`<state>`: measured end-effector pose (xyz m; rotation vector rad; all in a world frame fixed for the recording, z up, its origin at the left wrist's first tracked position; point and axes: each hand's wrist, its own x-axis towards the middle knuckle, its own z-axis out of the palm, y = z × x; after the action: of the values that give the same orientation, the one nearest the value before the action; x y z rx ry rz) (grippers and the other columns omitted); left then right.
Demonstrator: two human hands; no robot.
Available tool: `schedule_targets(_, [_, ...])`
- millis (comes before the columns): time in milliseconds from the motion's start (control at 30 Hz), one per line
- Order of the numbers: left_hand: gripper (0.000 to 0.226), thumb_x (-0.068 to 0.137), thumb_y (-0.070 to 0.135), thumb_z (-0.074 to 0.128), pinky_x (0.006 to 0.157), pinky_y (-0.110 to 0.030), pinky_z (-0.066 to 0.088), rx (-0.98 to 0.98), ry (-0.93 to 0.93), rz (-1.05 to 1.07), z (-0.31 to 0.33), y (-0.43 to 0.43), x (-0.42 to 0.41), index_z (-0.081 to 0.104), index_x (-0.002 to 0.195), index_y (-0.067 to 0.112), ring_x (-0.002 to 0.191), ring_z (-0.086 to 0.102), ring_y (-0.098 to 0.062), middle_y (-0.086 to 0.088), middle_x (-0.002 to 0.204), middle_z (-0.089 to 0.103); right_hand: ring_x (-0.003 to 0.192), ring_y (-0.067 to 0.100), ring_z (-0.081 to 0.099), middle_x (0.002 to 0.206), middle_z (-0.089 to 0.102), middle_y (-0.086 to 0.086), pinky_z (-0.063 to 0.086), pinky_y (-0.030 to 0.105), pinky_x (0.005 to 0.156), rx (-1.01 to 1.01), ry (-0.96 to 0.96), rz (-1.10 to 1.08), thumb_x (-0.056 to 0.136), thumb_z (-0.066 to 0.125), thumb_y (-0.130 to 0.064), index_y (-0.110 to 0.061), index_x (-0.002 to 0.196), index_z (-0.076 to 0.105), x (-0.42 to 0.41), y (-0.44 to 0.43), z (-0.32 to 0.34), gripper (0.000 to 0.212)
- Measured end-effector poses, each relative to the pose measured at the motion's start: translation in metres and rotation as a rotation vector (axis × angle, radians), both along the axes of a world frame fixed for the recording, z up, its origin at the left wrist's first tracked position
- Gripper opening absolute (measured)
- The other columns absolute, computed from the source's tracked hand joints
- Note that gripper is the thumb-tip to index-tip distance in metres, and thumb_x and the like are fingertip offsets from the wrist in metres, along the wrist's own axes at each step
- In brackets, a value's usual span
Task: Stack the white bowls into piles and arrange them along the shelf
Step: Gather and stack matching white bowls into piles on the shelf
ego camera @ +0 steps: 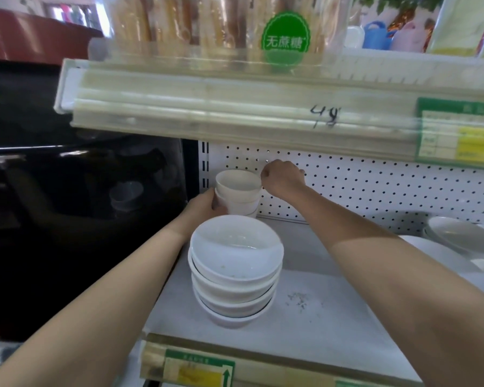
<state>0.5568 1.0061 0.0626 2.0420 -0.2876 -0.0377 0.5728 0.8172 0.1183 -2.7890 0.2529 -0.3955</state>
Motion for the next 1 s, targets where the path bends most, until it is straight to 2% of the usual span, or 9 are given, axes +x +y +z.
schedule_targets(100, [0.034, 0.087, 0.029, 0.065, 0.083, -0.027, 0.045, 0.136, -0.113, -0.029, 0.003, 0.004, -0.001, 0.056, 0.12, 0.024, 0.103, 0.058, -0.014, 0.007, 0.108, 0.063, 0.104, 0.03, 0.052, 0.1, 0.064, 0.005, 0.036, 0.039, 0.089, -0.122, -0.012, 0.028, 0.085, 0.041, -0.009, -0.019, 0.103, 0.067, -0.007, -0.002, 0.0, 0.033])
schedule_targets(167, [0.031, 0.092, 0.024, 0.062, 0.076, -0.024, 0.045, 0.105, -0.153, -0.033, 0.009, 0.006, -0.003, 0.056, 0.122, 0.023, 0.095, 0.056, -0.01, 0.01, 0.1, 0.06, 0.109, 0.03, 0.05, 0.099, 0.065, 0.005, 0.035, 0.04, 0.088, -0.18, -0.037, 0.048, 0.089, 0.043, -0.01, -0.021, 0.105, 0.067, -0.013, -0.004, 0.0, 0.031])
schedule_targets(233, [0.033, 0.093, 0.021, 0.058, 0.083, -0.031, 0.051, 0.127, -0.215, -0.032, 0.014, 0.009, -0.007, 0.056, 0.126, 0.022, 0.1, 0.059, -0.013, 0.006, 0.106, 0.064, 0.112, 0.03, 0.047, 0.101, 0.066, 0.006, 0.033, 0.041, 0.086, -0.26, -0.084, 0.076, 0.095, 0.042, -0.016, -0.021, 0.111, 0.066, -0.022, -0.007, 0.002, 0.03])
schedule_targets(300, [0.033, 0.094, 0.018, 0.056, 0.092, -0.036, 0.05, 0.169, -0.289, -0.034, 0.021, 0.011, -0.011, 0.058, 0.127, 0.022, 0.109, 0.06, -0.019, 0.0, 0.116, 0.066, 0.114, 0.029, 0.046, 0.103, 0.066, 0.009, 0.033, 0.041, 0.087, -0.323, -0.127, 0.089, 0.099, 0.038, -0.024, -0.021, 0.118, 0.065, -0.035, -0.01, 0.006, 0.032])
schedule_targets(400, [0.035, 0.097, 0.019, 0.055, 0.096, -0.033, 0.045, 0.238, -0.349, -0.013, 0.038, 0.008, -0.021, 0.056, 0.131, 0.011, 0.117, 0.058, -0.025, -0.009, 0.123, 0.064, 0.117, 0.03, 0.046, 0.105, 0.065, 0.012, 0.033, 0.043, 0.094, -0.407, -0.162, 0.094, 0.101, 0.035, -0.03, -0.022, 0.122, 0.063, -0.058, -0.014, 0.014, 0.036])
schedule_targets(500, [0.042, 0.099, 0.025, 0.053, 0.107, -0.032, 0.04, 0.316, -0.408, -0.037, 0.057, 0.002, -0.037, 0.051, 0.14, 0.014, 0.123, 0.055, -0.021, -0.005, 0.138, 0.056, 0.114, 0.032, 0.046, 0.104, 0.065, 0.013, 0.034, 0.042, 0.09, -0.466, -0.208, 0.107, 0.101, 0.035, -0.032, -0.021, 0.124, 0.062, -0.084, -0.018, 0.021, 0.037])
schedule_targets(633, [0.04, 0.099, 0.031, 0.054, 0.107, -0.036, 0.04, 0.448, -0.542, -0.111, 0.074, -0.015, -0.063, 0.055, 0.136, 0.018, 0.122, 0.055, -0.022, -0.004, 0.137, 0.057, 0.116, 0.032, 0.046, 0.104, 0.067, 0.013, 0.034, 0.042, 0.09, -0.518, -0.25, 0.125, 0.101, 0.035, -0.034, -0.022, 0.129, 0.06, -0.125, -0.032, 0.026, 0.039])
schedule_targets(767, [0.04, 0.098, 0.041, 0.051, 0.107, -0.043, 0.038, 0.66, -0.657, -0.139, 0.086, -0.041, -0.086, 0.053, 0.136, 0.028, 0.127, 0.05, -0.026, -0.002, 0.141, 0.052, 0.116, 0.031, 0.048, 0.1, 0.071, 0.009, 0.034, 0.042, 0.092, -0.572, -0.307, 0.125, 0.101, 0.039, -0.035, -0.021, 0.127, 0.062, -0.161, -0.058, 0.027, 0.038])
schedule_targets(1000, [0.043, 0.099, 0.039, 0.05, 0.106, -0.033, 0.032, 0.738, -0.714, -0.185, 0.097, -0.107, -0.129, 0.049, 0.14, 0.028, 0.132, 0.043, -0.023, 0.002, 0.147, 0.044, 0.12, 0.03, 0.046, 0.101, 0.071, 0.006, 0.032, 0.043, 0.096, -0.6, -0.3, 0.098, 0.1, 0.043, -0.038, -0.023, 0.132, 0.059, -0.204, -0.127, 0.03, 0.039])
